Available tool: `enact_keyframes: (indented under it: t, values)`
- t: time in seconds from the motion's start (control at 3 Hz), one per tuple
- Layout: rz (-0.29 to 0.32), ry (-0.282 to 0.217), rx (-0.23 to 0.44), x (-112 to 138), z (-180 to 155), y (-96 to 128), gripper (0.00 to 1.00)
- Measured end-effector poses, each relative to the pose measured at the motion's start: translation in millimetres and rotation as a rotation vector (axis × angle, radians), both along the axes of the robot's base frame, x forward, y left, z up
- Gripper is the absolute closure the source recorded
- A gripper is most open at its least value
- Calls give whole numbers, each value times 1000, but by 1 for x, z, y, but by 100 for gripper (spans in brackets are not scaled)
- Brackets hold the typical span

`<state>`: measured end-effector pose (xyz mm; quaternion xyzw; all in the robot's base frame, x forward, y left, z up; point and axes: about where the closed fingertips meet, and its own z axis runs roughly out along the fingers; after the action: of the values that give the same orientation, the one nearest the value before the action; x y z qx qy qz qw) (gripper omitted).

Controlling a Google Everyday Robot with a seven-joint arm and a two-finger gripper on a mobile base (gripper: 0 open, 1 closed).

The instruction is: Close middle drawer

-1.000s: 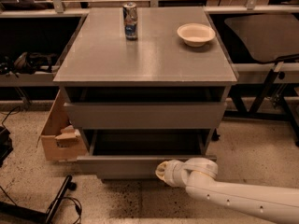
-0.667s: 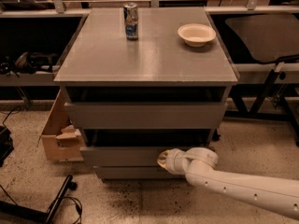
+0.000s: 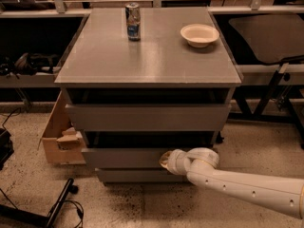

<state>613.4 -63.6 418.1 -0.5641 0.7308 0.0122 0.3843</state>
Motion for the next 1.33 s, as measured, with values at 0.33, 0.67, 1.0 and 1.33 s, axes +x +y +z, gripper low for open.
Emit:
enact_keyframes:
  t: [0.33, 0.67, 1.0, 1.33]
  values:
    - [0, 0, 0, 0, 0, 0, 83]
    - [0, 0, 0, 0, 0, 0, 59]
    - [0, 0, 0, 0, 0, 0, 36]
    - [0, 0, 0, 0, 0, 0, 13]
